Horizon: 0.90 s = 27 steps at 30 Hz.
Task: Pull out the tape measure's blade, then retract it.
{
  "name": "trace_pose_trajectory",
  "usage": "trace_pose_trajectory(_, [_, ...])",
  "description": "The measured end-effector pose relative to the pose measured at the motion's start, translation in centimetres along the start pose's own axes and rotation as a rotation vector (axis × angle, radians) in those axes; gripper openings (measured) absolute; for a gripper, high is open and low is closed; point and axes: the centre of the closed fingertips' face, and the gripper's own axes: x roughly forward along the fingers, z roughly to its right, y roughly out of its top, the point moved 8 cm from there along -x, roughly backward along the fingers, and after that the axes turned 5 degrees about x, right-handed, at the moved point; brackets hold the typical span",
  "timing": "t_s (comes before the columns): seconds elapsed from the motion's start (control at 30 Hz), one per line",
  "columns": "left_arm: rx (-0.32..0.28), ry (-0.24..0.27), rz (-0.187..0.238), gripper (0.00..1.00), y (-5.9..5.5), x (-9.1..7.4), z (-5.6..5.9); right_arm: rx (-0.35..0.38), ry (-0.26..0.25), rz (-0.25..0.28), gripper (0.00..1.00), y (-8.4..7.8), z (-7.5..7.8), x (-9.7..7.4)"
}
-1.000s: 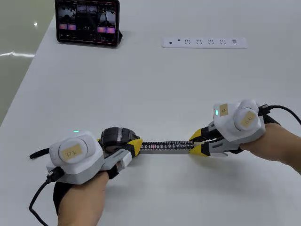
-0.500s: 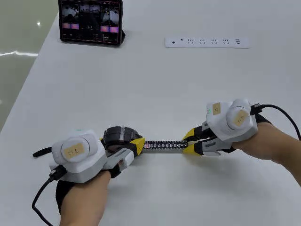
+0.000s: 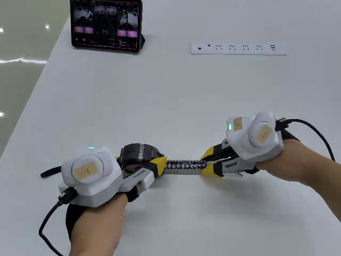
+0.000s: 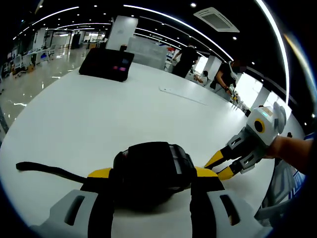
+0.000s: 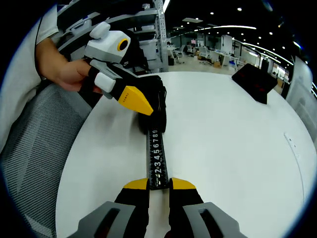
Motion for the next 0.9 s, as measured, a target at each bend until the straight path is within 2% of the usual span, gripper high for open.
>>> trace_pose_trajectory(0.53, [0.009,0.008,-0.005,0.57,0.0,0.0,0.0,0.017,0.008,0.005,0.11,0.4,0.0,0.3])
trace_pose_trajectory(0.9, [0.011,0.01,-0.014,0.57,0.1,0.0,0.0,0.035,0.022,0.013,0.11,1.6,-0.1,1.5])
